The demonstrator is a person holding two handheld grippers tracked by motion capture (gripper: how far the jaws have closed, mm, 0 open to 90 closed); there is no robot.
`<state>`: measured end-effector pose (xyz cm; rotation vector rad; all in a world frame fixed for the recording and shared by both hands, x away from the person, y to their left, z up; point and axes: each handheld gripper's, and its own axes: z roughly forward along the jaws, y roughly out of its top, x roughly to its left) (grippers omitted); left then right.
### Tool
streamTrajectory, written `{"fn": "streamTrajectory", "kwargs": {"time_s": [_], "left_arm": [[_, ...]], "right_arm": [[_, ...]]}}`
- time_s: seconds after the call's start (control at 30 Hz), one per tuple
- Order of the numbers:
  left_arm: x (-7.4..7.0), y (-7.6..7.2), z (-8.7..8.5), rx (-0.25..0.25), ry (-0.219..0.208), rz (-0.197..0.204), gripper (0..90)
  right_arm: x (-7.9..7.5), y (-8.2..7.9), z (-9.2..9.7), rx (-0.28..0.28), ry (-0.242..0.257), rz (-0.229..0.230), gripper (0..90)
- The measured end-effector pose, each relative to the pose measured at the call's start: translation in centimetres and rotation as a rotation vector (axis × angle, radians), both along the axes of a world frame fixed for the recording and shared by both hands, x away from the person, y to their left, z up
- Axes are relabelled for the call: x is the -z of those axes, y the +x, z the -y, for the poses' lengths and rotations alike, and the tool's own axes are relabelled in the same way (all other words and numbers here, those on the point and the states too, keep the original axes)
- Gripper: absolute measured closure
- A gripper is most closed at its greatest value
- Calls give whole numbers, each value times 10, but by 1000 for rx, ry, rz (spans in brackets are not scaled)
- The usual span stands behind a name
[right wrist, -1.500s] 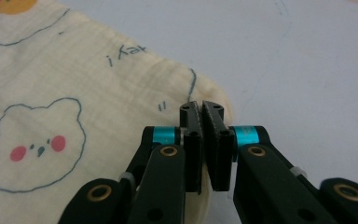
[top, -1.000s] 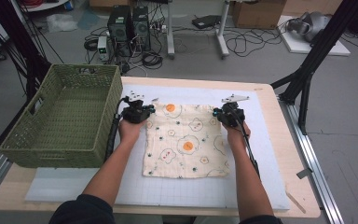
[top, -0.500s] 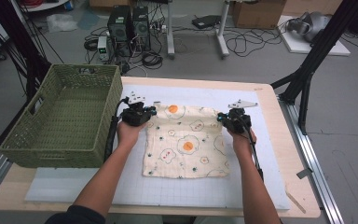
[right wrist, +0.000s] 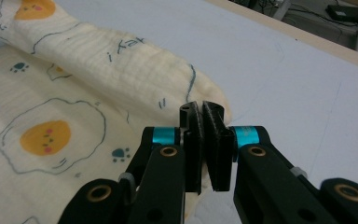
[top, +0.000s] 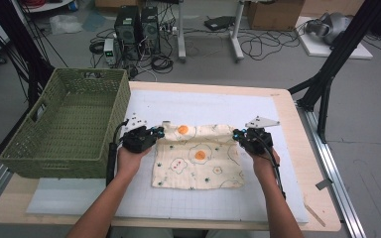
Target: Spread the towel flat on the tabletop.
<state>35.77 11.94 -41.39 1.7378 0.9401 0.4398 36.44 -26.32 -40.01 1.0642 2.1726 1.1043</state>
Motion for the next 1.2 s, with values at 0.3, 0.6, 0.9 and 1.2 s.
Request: {"fn": "streamTrajectory", "kwargs": {"time_s": [0.3,0.6,0.9,1.2], "left_arm": [[7,-27,-4,48,-4,18,866],[10,-39,-8,63,-26,25,866],[16,-54,-12,71,-37,23,866],[22,-60,-13,88,-24,14,866]], "right_arm": [[13,-28,4,-13,16,15,866],[15,-48,4,-27,12,29,865],[21,-66,3,-46,8,35,864],[27,-74,6,-51,30,22,860]]}}
